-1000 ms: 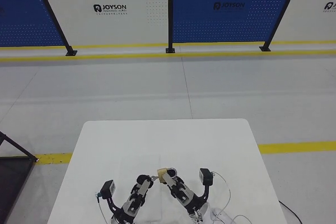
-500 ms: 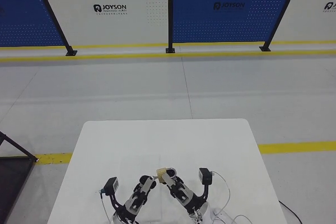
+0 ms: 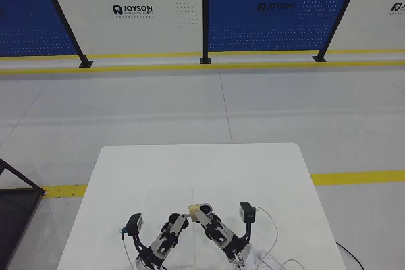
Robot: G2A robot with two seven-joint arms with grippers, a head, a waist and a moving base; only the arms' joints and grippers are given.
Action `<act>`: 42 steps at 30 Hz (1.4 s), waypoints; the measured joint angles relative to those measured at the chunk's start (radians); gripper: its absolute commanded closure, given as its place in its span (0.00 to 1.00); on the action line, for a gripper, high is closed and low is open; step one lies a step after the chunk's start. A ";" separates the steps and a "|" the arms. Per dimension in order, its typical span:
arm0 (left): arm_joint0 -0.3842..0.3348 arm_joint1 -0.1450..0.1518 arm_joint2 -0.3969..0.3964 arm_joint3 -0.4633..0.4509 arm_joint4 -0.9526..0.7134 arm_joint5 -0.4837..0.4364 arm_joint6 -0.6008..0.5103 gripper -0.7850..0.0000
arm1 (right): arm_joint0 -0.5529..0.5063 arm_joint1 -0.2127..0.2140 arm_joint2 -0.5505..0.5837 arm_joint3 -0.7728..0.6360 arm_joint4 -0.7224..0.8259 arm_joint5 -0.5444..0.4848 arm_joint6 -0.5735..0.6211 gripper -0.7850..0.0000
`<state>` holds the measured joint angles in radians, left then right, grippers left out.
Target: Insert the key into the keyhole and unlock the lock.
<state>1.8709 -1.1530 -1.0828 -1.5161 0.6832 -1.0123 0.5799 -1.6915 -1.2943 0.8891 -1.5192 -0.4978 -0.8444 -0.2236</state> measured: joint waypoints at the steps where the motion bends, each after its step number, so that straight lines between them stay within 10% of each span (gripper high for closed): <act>1: 0.001 -0.001 -0.001 0.001 0.012 0.000 0.007 1.00 | 0.000 0.000 0.000 -0.001 -0.001 0.002 0.004 1.00; 42: 0.020 -0.033 -0.003 0.026 0.423 0.204 0.342 1.00 | -0.014 0.005 -0.001 -0.018 -0.023 0.048 0.024 1.00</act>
<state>1.8913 -1.1863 -1.0857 -1.4900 1.1064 -0.8082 0.9223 -1.7057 -1.2895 0.8884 -1.5369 -0.5211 -0.7963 -0.1993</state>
